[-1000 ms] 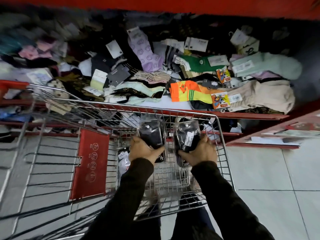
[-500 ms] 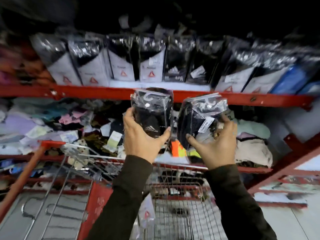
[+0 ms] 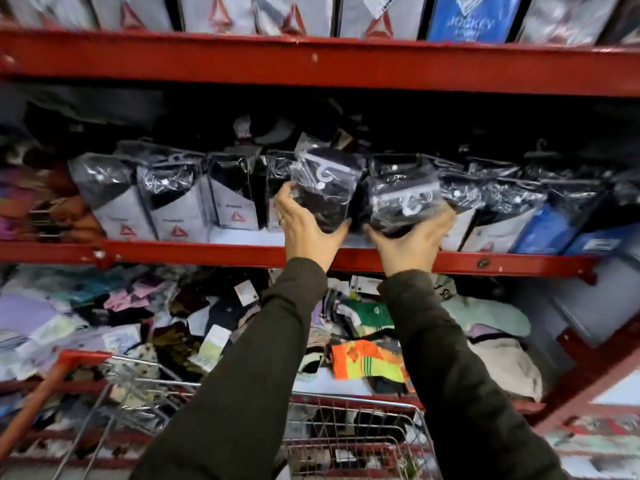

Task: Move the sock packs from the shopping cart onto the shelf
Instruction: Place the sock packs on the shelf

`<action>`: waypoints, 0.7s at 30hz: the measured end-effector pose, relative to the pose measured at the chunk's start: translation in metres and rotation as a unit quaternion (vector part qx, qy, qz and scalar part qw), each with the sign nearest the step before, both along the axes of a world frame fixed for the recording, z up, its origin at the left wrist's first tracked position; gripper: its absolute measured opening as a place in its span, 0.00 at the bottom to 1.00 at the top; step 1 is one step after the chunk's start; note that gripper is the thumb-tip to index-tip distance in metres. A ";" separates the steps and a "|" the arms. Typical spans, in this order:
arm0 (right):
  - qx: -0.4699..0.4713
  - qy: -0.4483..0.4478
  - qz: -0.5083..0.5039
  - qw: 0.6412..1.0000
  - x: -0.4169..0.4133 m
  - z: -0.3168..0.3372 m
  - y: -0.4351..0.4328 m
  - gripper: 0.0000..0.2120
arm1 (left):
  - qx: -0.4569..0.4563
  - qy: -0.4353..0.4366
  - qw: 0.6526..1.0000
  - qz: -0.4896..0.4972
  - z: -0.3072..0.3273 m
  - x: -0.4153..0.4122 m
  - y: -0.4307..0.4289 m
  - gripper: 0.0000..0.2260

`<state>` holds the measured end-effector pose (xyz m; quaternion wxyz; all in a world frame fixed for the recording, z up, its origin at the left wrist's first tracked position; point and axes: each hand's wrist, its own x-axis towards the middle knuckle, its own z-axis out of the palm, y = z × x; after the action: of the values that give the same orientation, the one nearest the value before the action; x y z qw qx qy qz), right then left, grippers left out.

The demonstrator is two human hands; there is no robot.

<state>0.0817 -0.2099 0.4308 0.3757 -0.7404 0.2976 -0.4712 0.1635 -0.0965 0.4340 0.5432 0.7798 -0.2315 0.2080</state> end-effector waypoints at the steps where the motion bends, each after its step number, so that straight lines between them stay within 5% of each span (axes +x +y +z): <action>1: -0.005 0.010 -0.017 1.000 0.005 -0.002 -0.003 0.54 | 0.012 0.009 1.000 0.004 -0.004 0.004 -0.005 0.43; 7: -0.055 0.115 -0.106 0.986 0.019 -0.016 0.002 0.49 | 0.085 0.038 0.995 0.038 -0.020 0.014 -0.017 0.44; 11: -0.046 0.111 -0.045 0.992 0.015 -0.032 0.006 0.47 | 0.099 0.024 0.995 -0.013 -0.022 0.016 -0.009 0.40; 17: -0.052 -0.019 0.008 0.998 -0.022 -0.065 0.036 0.33 | 0.033 0.006 0.998 -0.049 -0.054 -0.004 0.036 0.31; 21: -0.026 0.054 0.089 0.994 -0.054 -0.145 0.071 0.24 | 0.042 0.035 0.998 -0.028 -0.142 -0.036 0.100 0.18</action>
<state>0.0274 -0.1384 0.2854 0.3805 -0.7978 0.2377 -0.4028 0.1273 0.0039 0.2920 0.5234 0.8018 -0.2426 0.1559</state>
